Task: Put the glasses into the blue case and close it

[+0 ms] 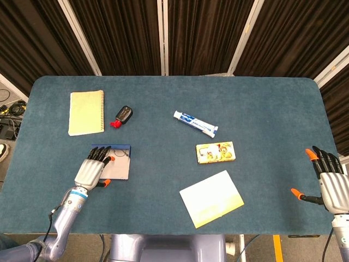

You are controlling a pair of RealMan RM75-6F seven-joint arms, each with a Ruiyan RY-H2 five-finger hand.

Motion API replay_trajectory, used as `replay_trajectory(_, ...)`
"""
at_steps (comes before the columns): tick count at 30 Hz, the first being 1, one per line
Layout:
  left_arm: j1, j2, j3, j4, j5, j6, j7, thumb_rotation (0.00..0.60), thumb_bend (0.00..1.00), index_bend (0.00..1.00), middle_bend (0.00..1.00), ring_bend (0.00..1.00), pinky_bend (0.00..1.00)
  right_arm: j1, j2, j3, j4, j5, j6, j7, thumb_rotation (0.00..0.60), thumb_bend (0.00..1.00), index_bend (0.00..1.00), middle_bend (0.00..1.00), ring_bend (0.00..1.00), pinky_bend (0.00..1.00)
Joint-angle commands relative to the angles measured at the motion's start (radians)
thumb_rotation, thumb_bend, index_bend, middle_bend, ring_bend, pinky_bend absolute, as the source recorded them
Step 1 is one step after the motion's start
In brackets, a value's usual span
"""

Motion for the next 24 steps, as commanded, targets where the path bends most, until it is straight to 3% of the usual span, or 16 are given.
replay_trajectory(1,0.001,0.002,-0.003,-0.004,0.0,0.002,-0.005,0.6,0.45,0.28,0.0,0.0,0.0,0.0,0.0,0.0,0.0,0.0,0.0,0.0,0.6,0.0,0.0,0.0,0.0,0.0)
replay_trajectory(24,-0.022,0.024,-0.054,-0.033,-0.042,-0.02,0.0,0.6,0.45,0.33,0.0,0.0,0.0,0.003,-0.004,0.0,0.005,0.006,-0.008,-0.003,0.6,0.0,0.0,0.0,0.0,0.0)
